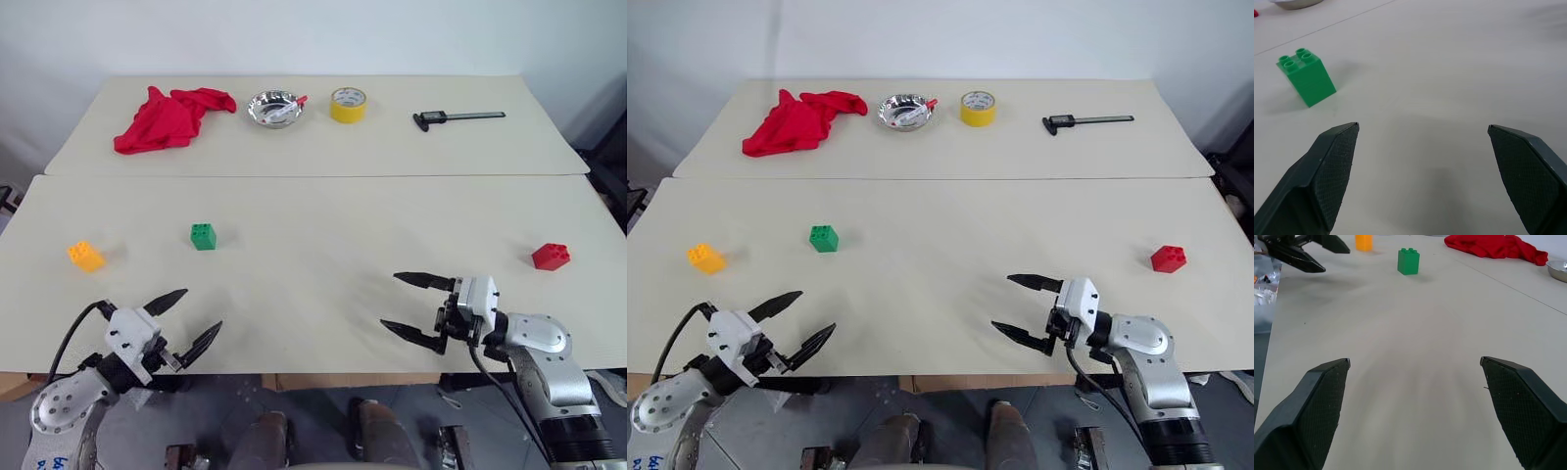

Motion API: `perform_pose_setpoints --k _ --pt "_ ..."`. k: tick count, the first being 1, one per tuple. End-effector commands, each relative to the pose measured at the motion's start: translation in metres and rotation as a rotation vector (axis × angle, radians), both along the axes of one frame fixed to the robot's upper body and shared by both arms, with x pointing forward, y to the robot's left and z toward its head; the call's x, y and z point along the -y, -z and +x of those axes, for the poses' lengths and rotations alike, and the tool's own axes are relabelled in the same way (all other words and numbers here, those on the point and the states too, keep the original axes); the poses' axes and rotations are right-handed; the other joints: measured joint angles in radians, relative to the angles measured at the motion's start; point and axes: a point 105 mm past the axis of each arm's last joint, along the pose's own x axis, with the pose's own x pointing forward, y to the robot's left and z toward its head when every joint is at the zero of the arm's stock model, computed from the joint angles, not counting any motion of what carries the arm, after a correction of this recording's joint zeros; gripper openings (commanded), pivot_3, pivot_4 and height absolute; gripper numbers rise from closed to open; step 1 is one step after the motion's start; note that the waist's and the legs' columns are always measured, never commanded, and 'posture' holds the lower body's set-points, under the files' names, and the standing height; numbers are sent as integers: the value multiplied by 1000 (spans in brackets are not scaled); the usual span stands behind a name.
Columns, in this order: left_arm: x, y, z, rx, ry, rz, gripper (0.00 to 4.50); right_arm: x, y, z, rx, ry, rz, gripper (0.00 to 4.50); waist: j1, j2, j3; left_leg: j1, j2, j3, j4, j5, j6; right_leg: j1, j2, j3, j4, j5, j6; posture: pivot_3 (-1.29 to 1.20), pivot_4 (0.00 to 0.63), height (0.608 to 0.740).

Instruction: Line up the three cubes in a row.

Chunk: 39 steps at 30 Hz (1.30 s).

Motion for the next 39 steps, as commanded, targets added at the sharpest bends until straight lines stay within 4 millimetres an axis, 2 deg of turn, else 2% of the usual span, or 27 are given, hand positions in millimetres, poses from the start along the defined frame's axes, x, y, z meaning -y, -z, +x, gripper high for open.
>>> perform_pose_setpoints --k 1,3,5,8,11,13,15,17,19,22,26,29,32,34,39 --pt "5 -8 4 28 19 -15 4489 8 -10 1 43 34 3 4500 0 0 0 0 0 0 0 0 0 0 0 0 0 0 0 0 150 740" --pt "15 -12 7 26 53 -40 4489 16 -17 6 64 120 39 4500 1 0 0 0 0 0 0 0 0 0 0 0 0 0 0 0 150 740" --pt "27 -15 7 18 132 -54 4489 32 -26 13 88 269 100 4500 3 0 0 0 0 0 0 0 0 0 0 0 0 0 0 0 150 740" --pt "55 -31 14 79 261 -48 4489 96 -39 15 151 658 210 4500 21 0 0 -1 0 -1 0 0 0 0 0 0 0 0 0 0 150 740" --pt "82 -46 23 143 381 -23 4489 167 -38 -14 195 1044 289 4500 37 1 0 -2 -1 -2 0 0 -1 0 0 -1 -1 0 0 0 150 740" --pt "95 -50 24 141 453 -34 4489 189 -31 -33 181 1166 312 4500 38 2 -1 -2 -2 -1 0 0 0 0 2 -2 -1 0 0 0 150 740" --pt "102 -49 24 118 491 -49 4489 194 -25 -43 177 1198 272 4500 25 3 -1 -1 -1 1 -2 -1 0 0 2 -2 -2 0 0 0 150 740" --pt "112 -46 22 85 589 -29 4489 208 -9 -56 147 1315 278 4500 2 4 -2 1 0 7 -4 -1 1 -1 3 -1 -2 0 1 0 150 740" --pt "119 -45 25 65 645 -18 4489 210 -1 -59 122 1364 279 4500 -5 4 -2 2 2 7 -4 -1 0 -1 4 0 -1 0 1 0 150 740" --pt "120 -48 30 56 661 -36 4489 204 -17 -39 145 1330 297 4500 -15 6 -2 3 2 9 -4 0 0 -1 4 2 2 0 1 0 150 740" --pt "120 -47 27 22 692 -48 4489 212 -41 -7 124 1317 299 4500 -25 7 -2 5 2 13 -2 0 1 -2 4 7 5 0 1 0 150 740" --pt "119 -47 27 15 689 -48 4489 218 -48 18 47 1312 261 4500 -22 7 -2 2 3 13 -2 0 0 -5 5 11 6 0 0 0 150 740" --pt "121 -45 24 7 688 -46 4489 222 -51 39 -12 1315 214 4500 -15 7 -2 1 2 13 -1 0 1 -5 5 12 6 0 0 0 150 740" --pt "122 -43 22 5 684 -42 4489 226 -45 50 -39 1325 164 4500 -8 7 -2 1 2 13 0 0 1 -6 5 12 5 0 0 0 150 740" --pt "119 -45 19 13 652 -39 4489 232 -29 62 -118 1369 161 4500 1 7 -2 0 2 13 0 0 1 -6 5 12 4 0 0 0 150 740"
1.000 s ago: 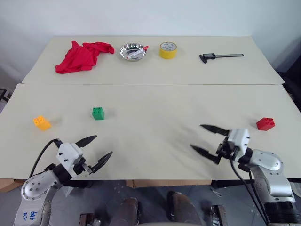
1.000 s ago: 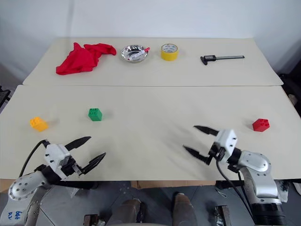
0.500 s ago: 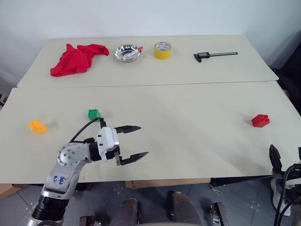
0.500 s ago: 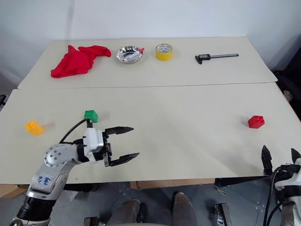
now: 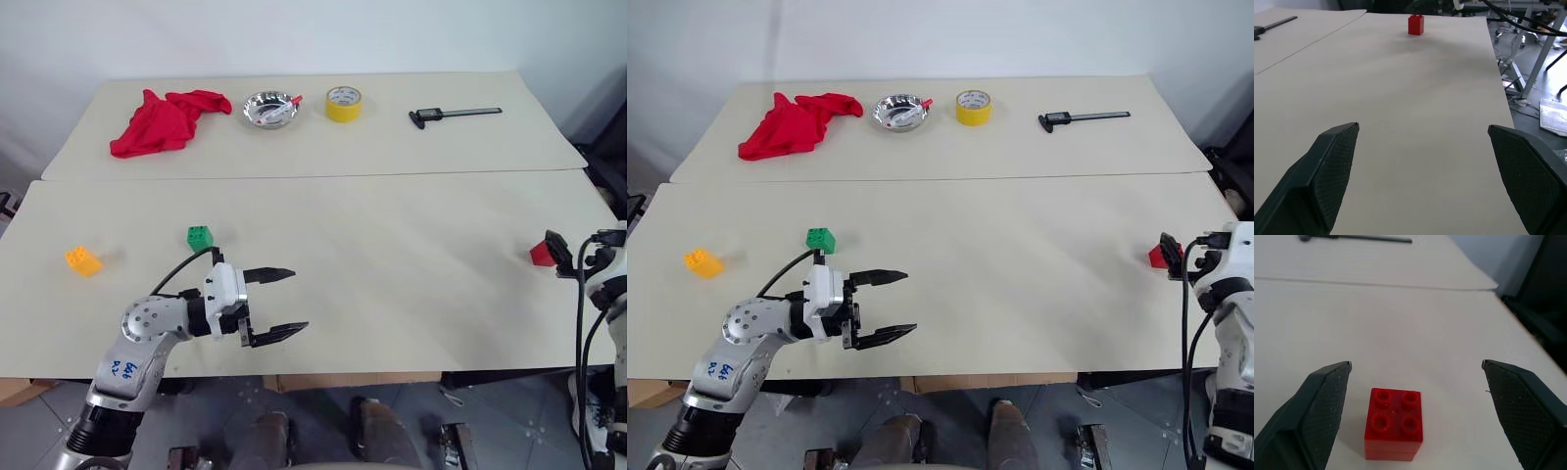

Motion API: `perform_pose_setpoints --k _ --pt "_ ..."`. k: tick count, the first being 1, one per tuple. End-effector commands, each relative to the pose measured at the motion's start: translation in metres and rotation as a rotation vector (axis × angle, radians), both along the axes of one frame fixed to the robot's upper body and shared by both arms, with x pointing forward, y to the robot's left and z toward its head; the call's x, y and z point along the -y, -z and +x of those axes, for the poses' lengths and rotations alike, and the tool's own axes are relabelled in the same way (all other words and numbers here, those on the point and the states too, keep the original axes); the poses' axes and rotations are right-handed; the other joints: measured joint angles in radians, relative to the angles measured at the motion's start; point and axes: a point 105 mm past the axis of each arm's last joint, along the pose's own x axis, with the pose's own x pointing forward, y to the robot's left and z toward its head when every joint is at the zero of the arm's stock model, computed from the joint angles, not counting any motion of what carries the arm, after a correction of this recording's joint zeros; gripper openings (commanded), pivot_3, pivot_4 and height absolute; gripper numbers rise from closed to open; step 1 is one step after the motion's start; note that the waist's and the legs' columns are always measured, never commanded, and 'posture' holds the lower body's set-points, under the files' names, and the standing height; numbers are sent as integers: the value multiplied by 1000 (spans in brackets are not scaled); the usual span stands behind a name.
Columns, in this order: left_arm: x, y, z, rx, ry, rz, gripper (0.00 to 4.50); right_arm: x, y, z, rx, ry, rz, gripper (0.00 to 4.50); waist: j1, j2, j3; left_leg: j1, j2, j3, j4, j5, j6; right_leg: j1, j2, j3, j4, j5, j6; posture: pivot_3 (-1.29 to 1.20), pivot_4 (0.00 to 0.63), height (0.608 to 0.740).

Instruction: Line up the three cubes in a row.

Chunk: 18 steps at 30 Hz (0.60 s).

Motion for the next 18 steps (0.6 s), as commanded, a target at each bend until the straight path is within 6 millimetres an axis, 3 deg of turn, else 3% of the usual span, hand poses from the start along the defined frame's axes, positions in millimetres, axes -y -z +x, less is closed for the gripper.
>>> perform_pose_setpoints --k 1,2,6,9,11,14,16,18 --pt "-2 -12 -4 57 -14 4 4489 8 1 1 -15 35 -17 4500 1 0 0 -1 0 0 0 0 0 0 0 0 0 0 0 0 150 740" --pt "-4 -12 -4 57 -26 7 4489 6 3 1 -16 33 -19 4500 0 0 0 -1 0 0 0 0 0 0 0 0 0 0 0 0 150 740" --pt "-8 -14 -4 61 -49 11 4500 -3 6 3 -3 8 1 3270 -3 0 0 0 0 0 0 0 0 0 0 0 -1 0 0 0 150 740" --pt "-10 -15 -4 63 -54 15 4500 -22 -2 5 52 -106 39 2249 -3 0 0 0 1 1 0 0 0 0 1 0 -1 0 0 0 150 740" --pt "-13 -14 -3 65 -67 20 4500 -49 -14 5 108 -265 128 1599 -4 0 0 0 1 1 0 0 0 -1 5 0 -1 0 0 0 150 740" --pt "-21 -14 -2 70 -98 27 4500 -95 -26 0 86 -570 63 1501 -4 0 0 0 3 2 0 -1 0 -1 6 1 -1 0 1 0 150 740" --pt "-30 -11 -3 59 -128 35 4500 -166 -32 -13 4 -1026 -103 1501 -6 0 0 0 4 2 0 -1 0 -1 7 1 -1 0 1 0 150 740" --pt "-35 -9 -5 50 -147 43 4500 -205 -25 -28 -93 -1320 -240 1501 -15 0 0 1 6 4 0 -2 -1 -1 7 1 -1 0 1 0 150 740"
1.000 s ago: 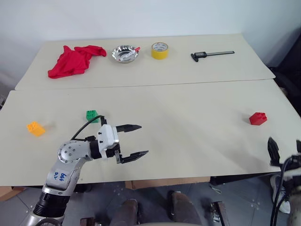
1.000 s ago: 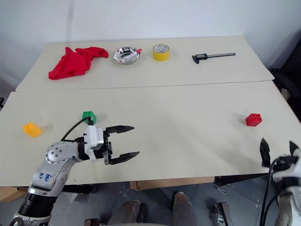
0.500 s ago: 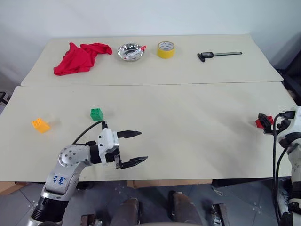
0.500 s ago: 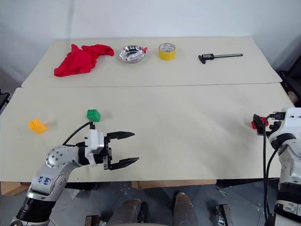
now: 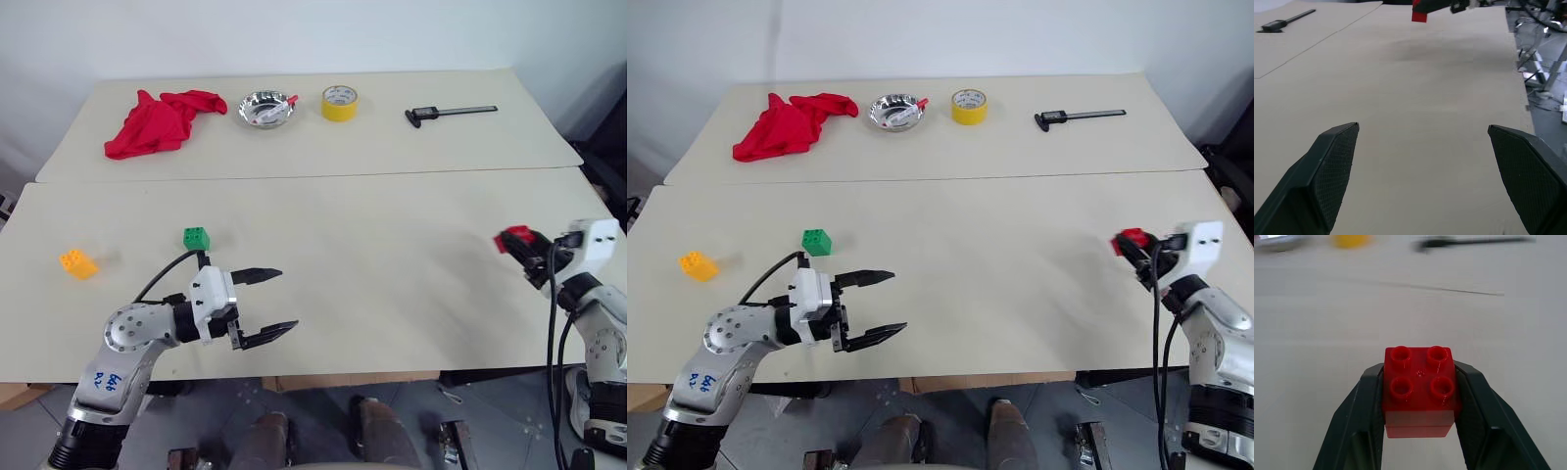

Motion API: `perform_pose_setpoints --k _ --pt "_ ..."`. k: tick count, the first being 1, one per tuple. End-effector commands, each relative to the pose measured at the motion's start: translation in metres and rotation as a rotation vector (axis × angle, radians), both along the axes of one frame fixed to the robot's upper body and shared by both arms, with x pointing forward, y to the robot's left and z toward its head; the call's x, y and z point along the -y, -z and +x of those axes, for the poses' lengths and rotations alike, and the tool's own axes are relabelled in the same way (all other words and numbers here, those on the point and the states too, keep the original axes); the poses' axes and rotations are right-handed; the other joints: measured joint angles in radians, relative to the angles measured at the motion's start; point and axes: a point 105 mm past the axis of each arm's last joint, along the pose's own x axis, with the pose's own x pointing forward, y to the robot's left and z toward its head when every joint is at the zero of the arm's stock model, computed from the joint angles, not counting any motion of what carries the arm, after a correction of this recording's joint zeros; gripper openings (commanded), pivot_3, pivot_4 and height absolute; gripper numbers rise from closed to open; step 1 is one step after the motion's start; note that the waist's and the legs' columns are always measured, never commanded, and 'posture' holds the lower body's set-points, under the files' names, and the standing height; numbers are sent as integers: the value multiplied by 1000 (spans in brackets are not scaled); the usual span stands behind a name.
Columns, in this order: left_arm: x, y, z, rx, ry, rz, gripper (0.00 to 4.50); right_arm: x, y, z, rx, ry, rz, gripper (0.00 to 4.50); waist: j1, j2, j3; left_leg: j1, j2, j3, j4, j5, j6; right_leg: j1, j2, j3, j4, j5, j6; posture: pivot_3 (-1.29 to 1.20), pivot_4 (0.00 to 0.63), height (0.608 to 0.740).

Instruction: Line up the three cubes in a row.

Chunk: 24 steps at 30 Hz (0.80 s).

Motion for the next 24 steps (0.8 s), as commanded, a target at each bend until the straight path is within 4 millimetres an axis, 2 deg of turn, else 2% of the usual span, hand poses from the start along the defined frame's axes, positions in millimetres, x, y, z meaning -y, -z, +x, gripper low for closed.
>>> perform_pose_setpoints --k 1,4,7,11,15,17,19,22,24 --pt "-9 -4 -4 25 -27 1 4500 -71 -1 -26 0 -537 -240 1501 -9 -1 0 0 1 0 0 0 0 0 1 -1 0 0 0 0 150 740" --pt "-13 1 -6 12 -50 2 4500 -92 9 -17 16 -664 -321 1501 -4 -2 1 0 2 -1 0 -1 -1 0 1 -1 -1 0 -1 0 150 740" --pt "-13 3 -10 8 -62 1 4500 -101 22 -8 29 -717 -412 1501 10 -3 1 -1 1 -1 1 -1 -1 0 -1 -1 -2 0 -1 0 150 740" --pt "-12 1 -14 7 -91 -19 4500 -113 28 -3 21 -766 -375 1501 10 -3 1 -3 0 -3 1 -3 0 0 -3 -2 -3 0 -1 0 150 740" --pt "-14 1 -15 4 -101 -17 4500 -116 36 3 4 -767 -359 1501 7 -3 1 -4 1 -3 1 -4 0 0 -2 -8 -5 0 -1 0 150 740" --pt "-15 1 -15 3 -109 -19 4500 -115 38 4 -12 -769 -344 2211 6 -3 1 -4 1 -3 1 -4 0 0 -1 -9 -5 0 -1 0 150 740" --pt "-20 -2 -12 16 -144 -19 4500 -117 33 9 25 -758 -320 2709 6 -3 1 -4 1 -3 1 -4 0 0 -1 -9 -5 0 -1 0 150 740" --pt "-37 -10 -6 88 -263 -28 4500 -114 14 10 103 -751 -284 3732 6 -3 1 -4 2 -3 1 -4 -1 0 -1 -9 -5 0 -1 0 150 740" --pt "-56 -15 -8 116 -380 -77 4500 -109 2 6 160 -762 -271 4388 6 -3 1 -4 2 -3 1 -4 -1 0 -1 -9 -4 0 -1 0 150 740"
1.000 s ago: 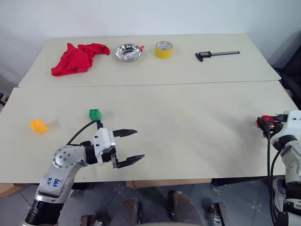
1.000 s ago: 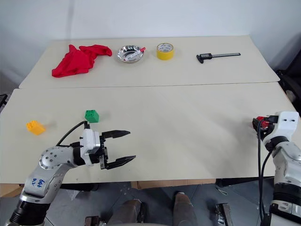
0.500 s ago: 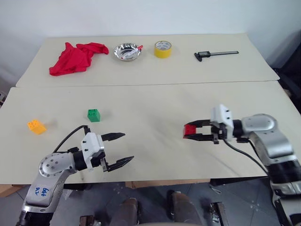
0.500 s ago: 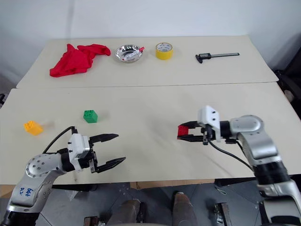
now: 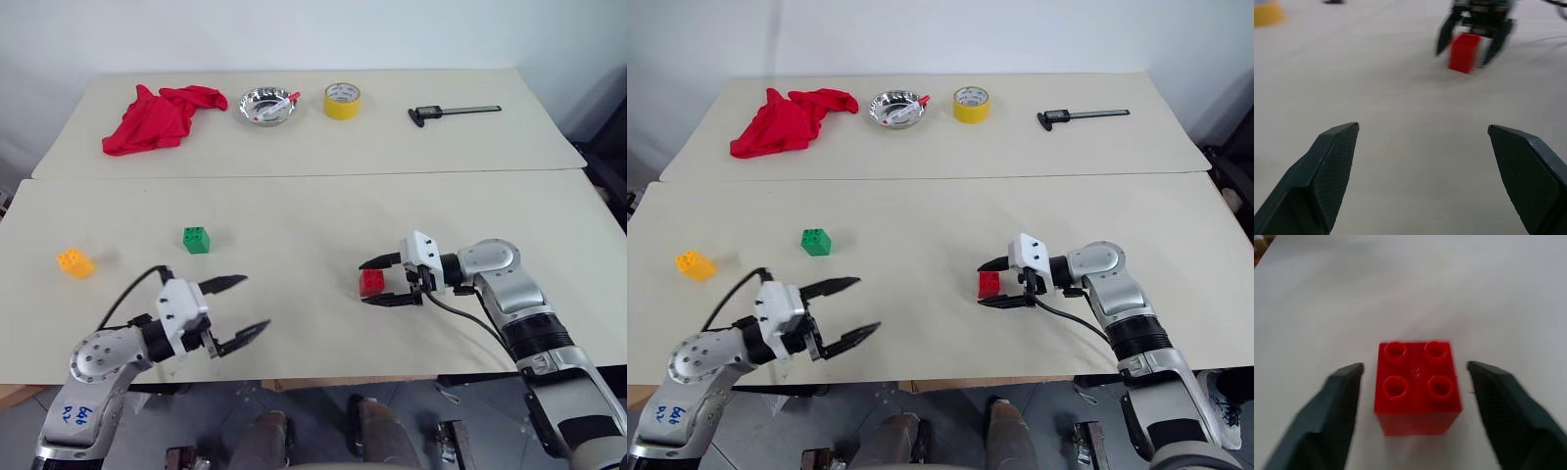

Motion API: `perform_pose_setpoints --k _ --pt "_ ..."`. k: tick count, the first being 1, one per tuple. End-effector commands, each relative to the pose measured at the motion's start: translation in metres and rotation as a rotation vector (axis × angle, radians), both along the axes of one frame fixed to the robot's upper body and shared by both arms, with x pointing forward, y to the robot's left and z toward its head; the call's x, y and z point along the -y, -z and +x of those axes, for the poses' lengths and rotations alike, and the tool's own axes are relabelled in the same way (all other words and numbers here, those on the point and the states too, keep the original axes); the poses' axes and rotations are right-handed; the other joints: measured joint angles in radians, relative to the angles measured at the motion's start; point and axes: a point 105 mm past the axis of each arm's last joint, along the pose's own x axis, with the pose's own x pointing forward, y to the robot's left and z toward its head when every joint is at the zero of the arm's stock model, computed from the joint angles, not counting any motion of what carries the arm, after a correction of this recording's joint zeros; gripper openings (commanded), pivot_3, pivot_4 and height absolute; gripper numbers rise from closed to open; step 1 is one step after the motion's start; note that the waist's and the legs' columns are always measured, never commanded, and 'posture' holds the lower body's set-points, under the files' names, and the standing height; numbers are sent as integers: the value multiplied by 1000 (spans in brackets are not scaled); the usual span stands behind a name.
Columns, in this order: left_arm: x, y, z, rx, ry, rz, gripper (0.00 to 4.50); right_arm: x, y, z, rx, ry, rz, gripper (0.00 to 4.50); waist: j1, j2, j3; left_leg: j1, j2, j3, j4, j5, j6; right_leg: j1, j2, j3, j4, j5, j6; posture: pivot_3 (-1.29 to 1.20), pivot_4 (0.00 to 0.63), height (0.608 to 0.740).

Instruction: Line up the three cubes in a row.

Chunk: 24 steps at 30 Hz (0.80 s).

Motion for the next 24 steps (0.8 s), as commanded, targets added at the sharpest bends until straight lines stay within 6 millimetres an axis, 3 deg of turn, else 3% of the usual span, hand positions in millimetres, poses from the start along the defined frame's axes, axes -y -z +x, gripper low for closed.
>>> perform_pose_setpoints --k 1,4,6,8,10,12,17,24 --pt "-26 -16 -5 95 -168 -60 4500 9 -38 -3 134 -32 79 4452 -1 0 0 0 0 0 0 0 0 0 0 0 0 0 0 0 150 740" --pt "-59 -14 -13 115 -372 -138 4500 12 -53 -12 190 -57 176 4452 1 0 0 0 0 0 0 -1 0 1 0 0 -1 0 0 0 150 740" --pt "-103 0 -34 129 -655 -197 4500 21 -64 -21 213 -55 353 4452 -3 0 0 0 1 0 0 -1 0 1 0 0 -2 0 0 0 150 740" --pt "-128 11 -52 139 -852 -236 4500 30 -59 -26 189 -32 409 4452 1 -1 0 1 3 0 0 -3 0 2 2 0 -3 0 0 0 150 740" --pt "-137 22 -65 137 -958 -248 4500 43 -45 -23 185 15 412 4452 6 -2 1 0 2 0 0 -3 0 2 2 -1 -4 0 0 0 150 740" --pt "-129 28 -68 114 -966 -290 4500 51 -37 -23 207 24 410 4452 16 -2 1 1 0 1 2 -3 2 3 0 -1 -6 0 0 0 150 740" --pt "-96 19 -46 114 -878 -320 4500 58 -43 -16 211 82 426 4452 24 -2 1 3 -1 1 2 -2 2 5 -3 2 -5 1 1 0 150 740" --pt "-68 10 21 87 -941 -338 4500 57 -38 -21 180 74 392 4452 26 -3 1 3 -1 2 2 -2 1 3 0 2 -1 2 1 0 150 740"
